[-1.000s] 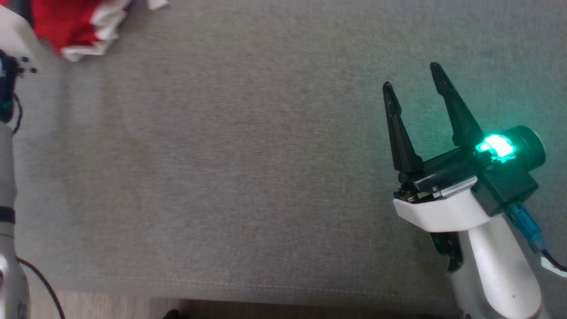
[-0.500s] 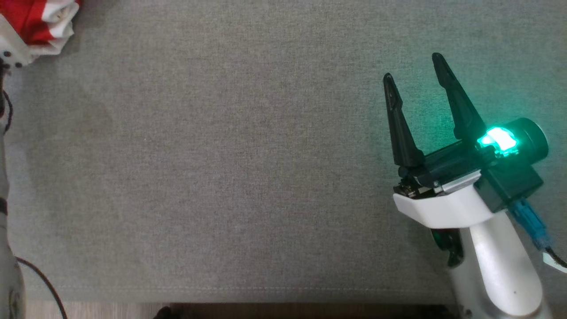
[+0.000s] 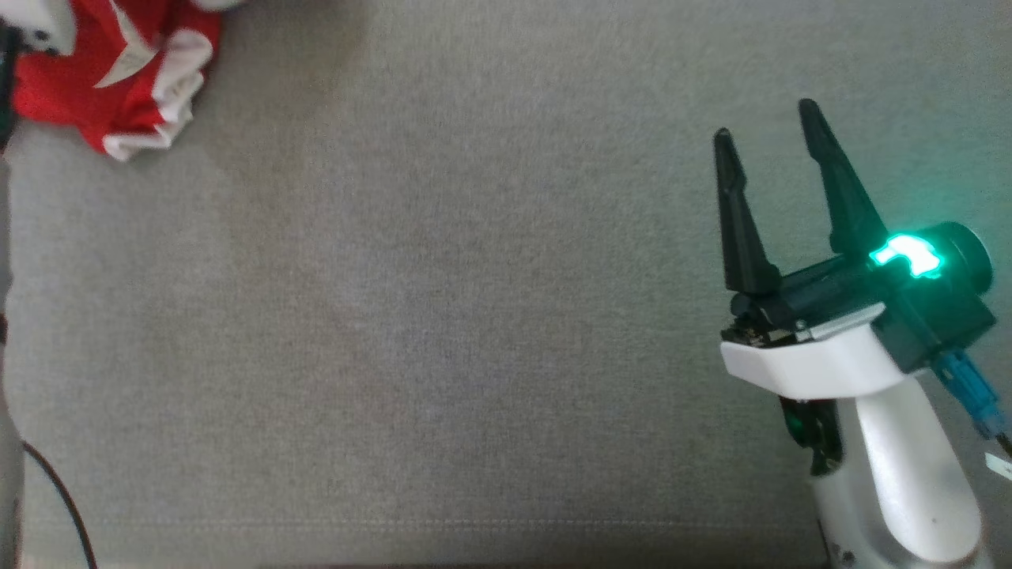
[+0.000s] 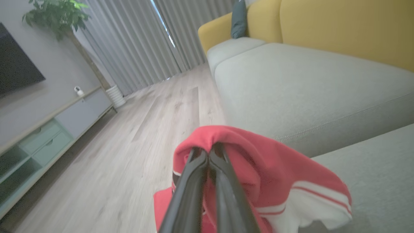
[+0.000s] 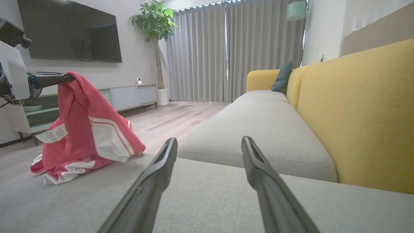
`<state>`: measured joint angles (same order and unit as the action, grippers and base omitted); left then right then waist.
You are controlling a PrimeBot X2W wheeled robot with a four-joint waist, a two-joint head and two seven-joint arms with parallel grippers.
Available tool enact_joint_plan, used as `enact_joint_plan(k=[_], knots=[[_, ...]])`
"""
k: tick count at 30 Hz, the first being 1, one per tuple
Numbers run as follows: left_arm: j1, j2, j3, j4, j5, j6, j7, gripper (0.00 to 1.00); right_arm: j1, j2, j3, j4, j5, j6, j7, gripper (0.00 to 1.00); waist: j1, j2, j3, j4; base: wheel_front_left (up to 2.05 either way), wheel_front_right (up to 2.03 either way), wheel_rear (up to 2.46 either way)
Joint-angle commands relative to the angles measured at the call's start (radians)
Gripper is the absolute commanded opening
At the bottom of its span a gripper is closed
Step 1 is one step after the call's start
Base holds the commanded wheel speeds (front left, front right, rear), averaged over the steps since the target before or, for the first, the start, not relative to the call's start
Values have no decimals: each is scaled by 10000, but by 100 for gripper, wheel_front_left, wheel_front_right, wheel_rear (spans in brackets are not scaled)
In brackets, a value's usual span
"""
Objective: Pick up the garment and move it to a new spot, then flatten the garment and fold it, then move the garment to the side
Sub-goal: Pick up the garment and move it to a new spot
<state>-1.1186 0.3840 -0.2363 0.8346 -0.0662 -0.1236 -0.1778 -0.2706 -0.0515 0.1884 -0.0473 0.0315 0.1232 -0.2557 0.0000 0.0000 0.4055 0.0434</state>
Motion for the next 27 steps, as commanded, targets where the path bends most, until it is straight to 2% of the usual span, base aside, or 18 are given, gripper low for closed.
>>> enact_joint_plan(k=[1, 7, 10, 15, 19, 23, 27], knots=[[-521, 580, 118, -433, 61, 3, -77, 0, 209, 13, 157, -272, 85, 75, -61, 100, 0, 0, -530, -141, 0, 0, 0], [-552, 246, -1135, -1533, 41, -62, -15, 0, 610, 13, -347, -178, 341, 75, -61, 100, 0, 0, -1555, -539, 0, 0, 0], [-239, -39, -2217, -2553, -572, -67, 186, 0, 920, 13, -666, -155, 446, 75, -61, 100, 0, 0, -2070, -915, 0, 0, 0], [382, -331, -3129, -4032, -1607, -69, 756, 0, 1198, 13, -970, -223, 569, 75, -61, 100, 0, 0, -2327, -1487, 0, 0, 0], [1048, -560, -3396, -4993, -2123, -68, 973, 0, 1234, 13, -1010, -327, 660, 75, -61, 100, 0, 0, -2146, -1955, 0, 0, 0], [1888, -876, -3641, -4962, -2419, 44, 1115, 0, 1138, 13, -884, -425, 804, 75, -61, 100, 0, 0, -1735, -2340, 0, 0, 0], [2709, -1270, -3805, -4111, -2740, 205, 1013, 0, 1006, 13, -702, -428, 930, 75, -61, 100, 0, 0, -1352, -2587, 0, 0, 0]])
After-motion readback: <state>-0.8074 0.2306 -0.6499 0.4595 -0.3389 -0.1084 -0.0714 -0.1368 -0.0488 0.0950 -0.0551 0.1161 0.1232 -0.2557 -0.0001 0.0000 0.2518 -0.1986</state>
